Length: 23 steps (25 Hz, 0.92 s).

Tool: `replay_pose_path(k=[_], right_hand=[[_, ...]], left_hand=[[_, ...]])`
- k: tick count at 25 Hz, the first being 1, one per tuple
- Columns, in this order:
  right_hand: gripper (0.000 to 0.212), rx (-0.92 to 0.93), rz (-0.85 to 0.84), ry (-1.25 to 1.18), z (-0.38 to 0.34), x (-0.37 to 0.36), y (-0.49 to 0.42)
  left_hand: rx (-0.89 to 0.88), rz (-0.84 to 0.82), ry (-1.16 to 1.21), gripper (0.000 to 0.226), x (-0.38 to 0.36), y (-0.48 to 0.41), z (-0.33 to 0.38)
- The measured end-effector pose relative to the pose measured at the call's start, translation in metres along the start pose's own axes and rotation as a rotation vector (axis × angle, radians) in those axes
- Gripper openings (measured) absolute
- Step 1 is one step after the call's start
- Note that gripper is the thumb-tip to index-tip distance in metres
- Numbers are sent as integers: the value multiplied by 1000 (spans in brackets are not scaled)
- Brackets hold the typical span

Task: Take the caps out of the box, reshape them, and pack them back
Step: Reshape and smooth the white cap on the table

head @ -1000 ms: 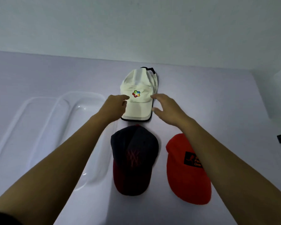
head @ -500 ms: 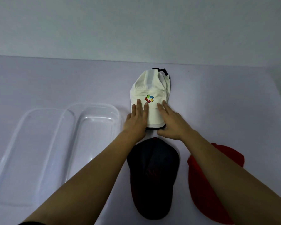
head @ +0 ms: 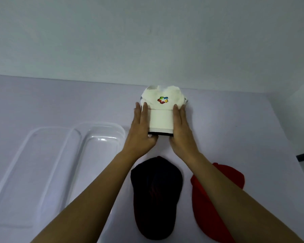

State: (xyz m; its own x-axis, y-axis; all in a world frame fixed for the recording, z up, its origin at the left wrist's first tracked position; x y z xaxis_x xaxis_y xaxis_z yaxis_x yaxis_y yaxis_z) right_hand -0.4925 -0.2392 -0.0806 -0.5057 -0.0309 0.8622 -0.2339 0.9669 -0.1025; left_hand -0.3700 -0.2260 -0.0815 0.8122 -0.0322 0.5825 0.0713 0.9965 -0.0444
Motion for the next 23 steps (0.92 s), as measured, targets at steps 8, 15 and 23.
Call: replay_pose_path(k=[8, 15, 23], right_hand=[[72, -10, 77, -662, -40, 60, 40], [68, -36, 32, -806, -48, 65, 57], [70, 142, -101, -756, -89, 79, 67]], left_hand=[[-19, 140, 493, 65, 24, 40, 75], [52, 109, 669, 60, 25, 63, 97], [-46, 121, 689, 93, 46, 82, 90]])
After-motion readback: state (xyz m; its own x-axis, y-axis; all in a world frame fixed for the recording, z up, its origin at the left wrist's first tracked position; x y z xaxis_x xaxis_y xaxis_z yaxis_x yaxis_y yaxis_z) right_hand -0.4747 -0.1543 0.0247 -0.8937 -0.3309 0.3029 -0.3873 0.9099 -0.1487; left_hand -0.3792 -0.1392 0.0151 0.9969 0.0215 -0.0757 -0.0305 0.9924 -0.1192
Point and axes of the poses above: each hand's wrist, its own y-axis away from the middle knuckle, its own x-axis out of the back of the hand, z = x × y, the point moved 9 cm from there along -y, towards the middle knuckle, and after that the axes turned 8 degrees about y, right-handed, at the moved point
